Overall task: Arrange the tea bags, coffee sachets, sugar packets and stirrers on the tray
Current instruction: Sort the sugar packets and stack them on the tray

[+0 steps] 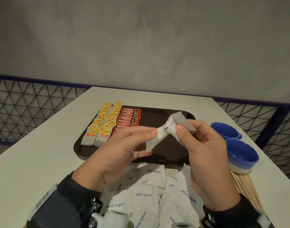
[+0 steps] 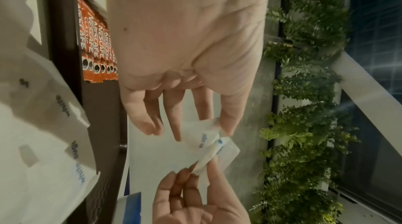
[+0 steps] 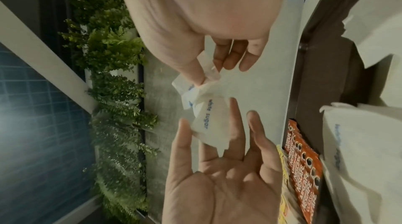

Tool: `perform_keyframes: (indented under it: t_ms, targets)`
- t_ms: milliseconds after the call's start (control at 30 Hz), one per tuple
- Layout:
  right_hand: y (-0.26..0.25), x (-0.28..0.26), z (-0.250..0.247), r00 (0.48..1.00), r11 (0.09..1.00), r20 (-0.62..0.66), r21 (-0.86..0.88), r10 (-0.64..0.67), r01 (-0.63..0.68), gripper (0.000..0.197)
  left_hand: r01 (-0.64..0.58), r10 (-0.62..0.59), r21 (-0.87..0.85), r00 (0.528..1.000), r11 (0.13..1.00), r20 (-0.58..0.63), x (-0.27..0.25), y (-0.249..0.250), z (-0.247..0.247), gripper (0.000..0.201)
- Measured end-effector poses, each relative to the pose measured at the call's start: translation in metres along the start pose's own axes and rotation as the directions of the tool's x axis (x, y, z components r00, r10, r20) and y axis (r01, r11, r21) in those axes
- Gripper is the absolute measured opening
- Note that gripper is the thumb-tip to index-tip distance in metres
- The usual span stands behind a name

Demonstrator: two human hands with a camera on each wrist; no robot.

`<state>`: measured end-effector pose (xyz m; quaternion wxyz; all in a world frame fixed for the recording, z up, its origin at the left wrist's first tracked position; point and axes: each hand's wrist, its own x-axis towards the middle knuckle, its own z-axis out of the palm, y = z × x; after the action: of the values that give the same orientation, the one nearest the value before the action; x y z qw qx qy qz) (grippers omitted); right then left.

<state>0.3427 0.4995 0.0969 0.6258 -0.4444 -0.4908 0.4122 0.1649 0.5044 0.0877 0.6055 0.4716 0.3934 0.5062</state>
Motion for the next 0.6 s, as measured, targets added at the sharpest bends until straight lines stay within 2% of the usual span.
perform_keyframes:
  t_ms: [33,100,200,300,400,600]
  targets:
    - [0.0,0.001,-0.001,0.999,1.0,-0.025,0.015,0.026,-0.026,0.016,-0.011,0.01,-0.008,1.0,1.0,-0.03,0.001,0.001,0.0,0.031]
    - [-0.001,0.003,-0.005,0.989,0.976,-0.002,0.164,0.147,-0.144,0.013,-0.028,0.027,-0.015,0.997,0.999,-0.073,0.002,0.002,-0.001,0.027]
    - [-0.004,0.005,-0.008,0.935,0.844,0.087,0.407,0.345,-0.35,0.012,-0.038,0.033,-0.045,0.992,0.998,-0.124,0.002,0.005,-0.004,0.022]
    - [-0.006,0.005,-0.007,0.897,0.743,0.174,0.508,0.406,-0.436,0.019,-0.06,0.042,-0.09,0.982,0.994,-0.182,0.003,0.003,-0.004,0.026]
    - [-0.004,0.004,-0.006,0.887,0.736,0.255,0.495,0.384,-0.461,0.02,-0.09,0.046,-0.152,0.962,0.984,-0.27,0.005,0.0,-0.001,0.028]
    - [-0.001,-0.001,0.004,0.851,0.836,0.404,0.29,0.335,-0.467,0.029,-0.155,0.095,-0.125,0.917,0.98,-0.388,0.009,-0.004,-0.001,0.025]
